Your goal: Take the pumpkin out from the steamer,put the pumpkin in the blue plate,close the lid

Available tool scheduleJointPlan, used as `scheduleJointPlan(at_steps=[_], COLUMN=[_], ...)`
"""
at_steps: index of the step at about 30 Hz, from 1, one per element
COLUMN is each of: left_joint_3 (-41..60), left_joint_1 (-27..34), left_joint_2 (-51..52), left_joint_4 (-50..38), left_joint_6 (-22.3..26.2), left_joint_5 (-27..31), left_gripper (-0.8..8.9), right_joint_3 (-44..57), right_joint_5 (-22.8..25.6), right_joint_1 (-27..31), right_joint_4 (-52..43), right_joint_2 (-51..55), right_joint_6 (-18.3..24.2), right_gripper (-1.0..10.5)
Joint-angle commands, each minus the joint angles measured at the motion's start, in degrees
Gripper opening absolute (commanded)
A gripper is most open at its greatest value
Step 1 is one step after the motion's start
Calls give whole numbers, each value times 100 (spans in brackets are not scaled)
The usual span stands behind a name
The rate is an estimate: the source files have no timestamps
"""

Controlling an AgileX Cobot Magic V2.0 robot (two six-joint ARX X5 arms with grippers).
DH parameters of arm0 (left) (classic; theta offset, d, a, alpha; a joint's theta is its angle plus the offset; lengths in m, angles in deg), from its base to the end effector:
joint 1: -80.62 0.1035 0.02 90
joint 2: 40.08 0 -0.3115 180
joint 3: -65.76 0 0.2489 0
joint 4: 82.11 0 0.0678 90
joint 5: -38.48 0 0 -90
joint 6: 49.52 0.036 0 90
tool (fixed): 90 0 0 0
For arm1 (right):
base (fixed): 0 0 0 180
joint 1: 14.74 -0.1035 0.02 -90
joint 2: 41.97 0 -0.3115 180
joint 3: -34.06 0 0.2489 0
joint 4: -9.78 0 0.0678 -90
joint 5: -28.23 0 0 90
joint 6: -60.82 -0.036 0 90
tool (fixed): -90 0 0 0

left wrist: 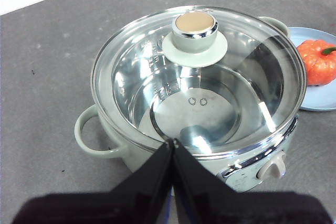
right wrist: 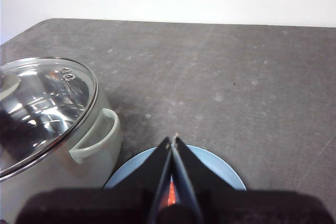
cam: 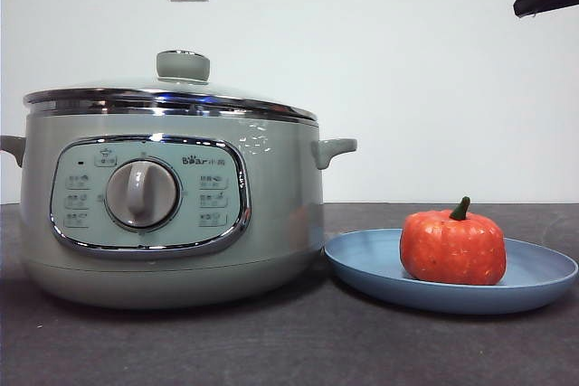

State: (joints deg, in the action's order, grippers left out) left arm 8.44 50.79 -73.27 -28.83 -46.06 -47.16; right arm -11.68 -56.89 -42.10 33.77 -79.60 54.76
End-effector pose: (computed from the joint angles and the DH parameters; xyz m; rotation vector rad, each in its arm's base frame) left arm 0.0682 -0.0359 0.3253 0.2090 0.4773 -0.4499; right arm 0.1075 0.0522 0.3004 0.0263 0.2881 0.3750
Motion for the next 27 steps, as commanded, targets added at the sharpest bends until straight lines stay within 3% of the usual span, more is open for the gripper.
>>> scheduleJointPlan(at_steps=[1,6,10,13,21,27], left_joint_3=[17,20,48,372,2280,3305], left_joint_1=[-22,11,372,975,2671,3202], left_joint_2=[7,153,636,1119,2323,2791], left_joint_4=[-24,9,50,-463,-2282,-2651], left_joint_6=[68,68,72,96,68,15], left_joint_5=[4,26,-120,-498,-767,-866], left_gripper=[-3,-3,-3,-3,-3,-3], right_joint_3=[33,33,33,33,33,33], right_joint_5=[-7,-2,-4,-4,-4,-4], right_joint_1=[-4,-2,-4,-4,-4,-4], right_joint_4=[-35,-37,-35,-35,-35,-35], right_joint_2=[15,15,13,15,15,15], right_joint_6=[-50,-50,-50,-52,-50,-50], right_gripper=[2,2,1,2,2,2])
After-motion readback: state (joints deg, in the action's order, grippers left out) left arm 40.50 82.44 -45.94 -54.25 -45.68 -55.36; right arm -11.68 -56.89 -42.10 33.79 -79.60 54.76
